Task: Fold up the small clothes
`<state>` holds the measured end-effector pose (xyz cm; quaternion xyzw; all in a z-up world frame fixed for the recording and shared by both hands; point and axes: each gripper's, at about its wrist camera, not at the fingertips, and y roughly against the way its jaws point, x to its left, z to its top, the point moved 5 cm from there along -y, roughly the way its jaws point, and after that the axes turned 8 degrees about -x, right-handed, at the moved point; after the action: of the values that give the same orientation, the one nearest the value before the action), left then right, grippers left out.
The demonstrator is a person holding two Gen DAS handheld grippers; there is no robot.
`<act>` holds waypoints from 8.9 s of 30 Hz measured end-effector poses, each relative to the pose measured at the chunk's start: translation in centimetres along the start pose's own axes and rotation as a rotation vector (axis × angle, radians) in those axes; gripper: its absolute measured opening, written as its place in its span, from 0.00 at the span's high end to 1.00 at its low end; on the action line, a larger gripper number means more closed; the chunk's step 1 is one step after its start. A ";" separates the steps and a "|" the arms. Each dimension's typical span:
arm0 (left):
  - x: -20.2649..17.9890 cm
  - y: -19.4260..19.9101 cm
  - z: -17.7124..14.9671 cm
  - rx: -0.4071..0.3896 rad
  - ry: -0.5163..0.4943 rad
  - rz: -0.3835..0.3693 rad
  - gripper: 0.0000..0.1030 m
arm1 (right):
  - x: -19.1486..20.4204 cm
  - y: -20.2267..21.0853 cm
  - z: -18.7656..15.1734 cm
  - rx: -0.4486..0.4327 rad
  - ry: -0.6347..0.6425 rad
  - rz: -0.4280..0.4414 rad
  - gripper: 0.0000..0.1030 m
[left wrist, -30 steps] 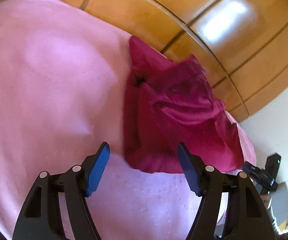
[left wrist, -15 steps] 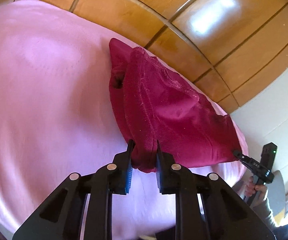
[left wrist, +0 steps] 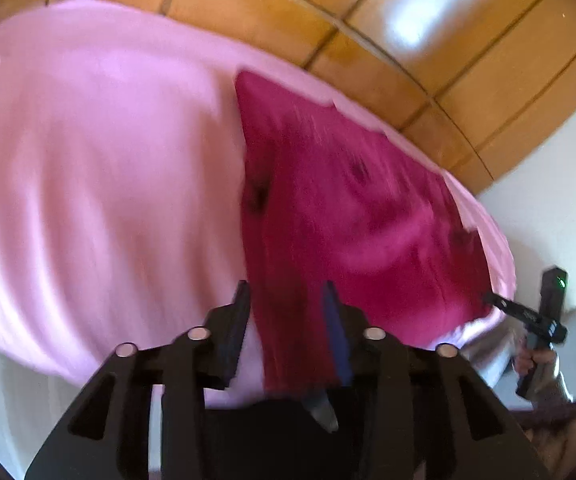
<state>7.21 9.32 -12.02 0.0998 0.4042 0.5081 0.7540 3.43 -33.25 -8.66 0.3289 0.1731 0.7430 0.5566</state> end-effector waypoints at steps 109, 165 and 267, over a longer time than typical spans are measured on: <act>-9.3 -10.5 0.0 -0.034 -0.331 0.058 0.55 | 11.1 -11.0 -0.8 -0.069 0.352 0.060 0.42; -4.0 -9.5 9.3 -0.231 -0.336 0.350 0.47 | 13.4 -12.7 0.0 -0.061 0.345 -0.002 0.02; 1.5 -10.0 12.0 0.011 0.299 -0.302 0.21 | 23.8 -12.4 5.1 0.007 0.276 0.617 0.44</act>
<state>22.81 9.06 -10.53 -0.0340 0.5246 0.3963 0.7527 11.80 -7.40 -5.62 0.2642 0.1417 0.9133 0.2756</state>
